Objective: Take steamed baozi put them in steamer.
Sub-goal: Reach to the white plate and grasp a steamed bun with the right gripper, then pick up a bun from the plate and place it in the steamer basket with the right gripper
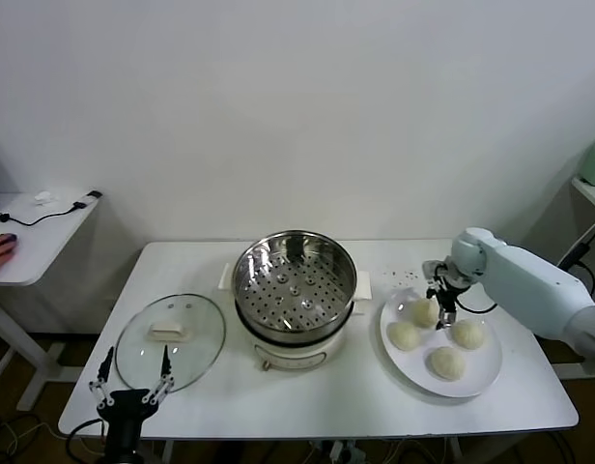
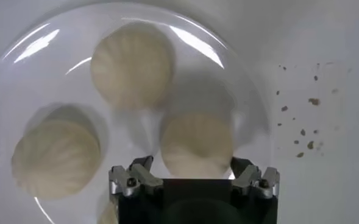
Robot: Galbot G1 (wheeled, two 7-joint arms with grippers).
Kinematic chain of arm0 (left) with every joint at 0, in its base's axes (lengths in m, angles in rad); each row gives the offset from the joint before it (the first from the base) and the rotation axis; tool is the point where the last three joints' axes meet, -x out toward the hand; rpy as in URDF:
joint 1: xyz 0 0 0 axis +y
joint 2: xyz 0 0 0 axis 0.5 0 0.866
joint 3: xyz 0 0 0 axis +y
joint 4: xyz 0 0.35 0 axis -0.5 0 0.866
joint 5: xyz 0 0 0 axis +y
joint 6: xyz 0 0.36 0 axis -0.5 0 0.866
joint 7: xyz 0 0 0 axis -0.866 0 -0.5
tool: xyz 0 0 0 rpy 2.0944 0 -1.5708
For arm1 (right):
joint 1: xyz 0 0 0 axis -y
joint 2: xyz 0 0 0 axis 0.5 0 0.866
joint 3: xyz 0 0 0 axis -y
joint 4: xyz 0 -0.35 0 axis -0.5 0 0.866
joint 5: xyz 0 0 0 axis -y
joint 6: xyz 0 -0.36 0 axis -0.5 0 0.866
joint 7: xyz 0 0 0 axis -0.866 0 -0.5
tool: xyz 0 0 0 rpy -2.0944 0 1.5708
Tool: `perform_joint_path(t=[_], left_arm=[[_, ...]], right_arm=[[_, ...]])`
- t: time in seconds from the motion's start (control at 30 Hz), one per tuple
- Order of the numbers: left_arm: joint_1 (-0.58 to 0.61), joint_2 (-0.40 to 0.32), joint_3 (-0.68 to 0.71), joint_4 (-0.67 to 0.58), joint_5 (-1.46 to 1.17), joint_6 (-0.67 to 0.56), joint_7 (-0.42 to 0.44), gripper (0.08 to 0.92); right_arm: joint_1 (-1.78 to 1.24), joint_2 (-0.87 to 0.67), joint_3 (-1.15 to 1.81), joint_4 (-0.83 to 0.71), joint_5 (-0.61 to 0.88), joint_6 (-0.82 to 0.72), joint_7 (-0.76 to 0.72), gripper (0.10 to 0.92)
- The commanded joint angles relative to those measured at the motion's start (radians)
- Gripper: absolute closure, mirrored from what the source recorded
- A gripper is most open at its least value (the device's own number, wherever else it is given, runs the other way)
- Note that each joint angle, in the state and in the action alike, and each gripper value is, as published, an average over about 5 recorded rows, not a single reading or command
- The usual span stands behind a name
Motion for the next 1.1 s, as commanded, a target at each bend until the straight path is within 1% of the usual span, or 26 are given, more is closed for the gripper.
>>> perform_joint_path(t=[0.03, 0.13, 0.3, 0.53, 0.63, 0.73, 0.9, 1.0, 1.1], left_arm=[[-0.001, -0.003, 0.001, 0.004, 0.005, 0.000, 0.000, 0.177], [0.001, -0.002, 0.001, 0.005, 0.005, -0.002, 0.000, 0.177], [0.008, -0.001, 0.000, 0.009, 0.006, -0.007, -0.001, 0.177], [0.014, 0.000, 0.000, 0.010, 0.006, -0.010, -0.001, 0.177], [0.017, 0.002, 0.000, 0.010, 0.006, -0.010, -0.001, 0.177], [0.021, 0.008, -0.003, 0.009, 0.005, -0.011, -0.001, 0.177], [0.027, 0.017, -0.006, 0.008, 0.005, -0.009, -0.002, 0.177], [0.033, 0.017, -0.005, 0.005, 0.012, -0.007, -0.002, 0.177], [0.037, 0.016, 0.000, 0.007, 0.021, -0.007, -0.001, 0.177]], right_arm=[[-0.012, 0.021, 0.012, -0.029, 0.000, 0.002, 0.000, 0.277], [-0.007, 0.022, 0.013, -0.031, 0.010, 0.001, -0.003, 0.336], [0.001, 0.023, 0.012, -0.035, 0.014, 0.006, -0.011, 0.392], [0.013, 0.014, 0.014, -0.033, 0.017, 0.027, -0.023, 0.422], [0.055, -0.003, -0.002, -0.008, 0.036, 0.065, -0.039, 0.423], [0.156, -0.025, -0.049, 0.043, 0.069, 0.145, -0.077, 0.423], [0.442, -0.017, -0.259, 0.130, 0.121, 0.343, -0.132, 0.423], [0.610, 0.025, -0.364, 0.169, 0.099, 0.486, -0.148, 0.421], [0.729, 0.085, -0.425, 0.206, 0.041, 0.642, -0.152, 0.416]])
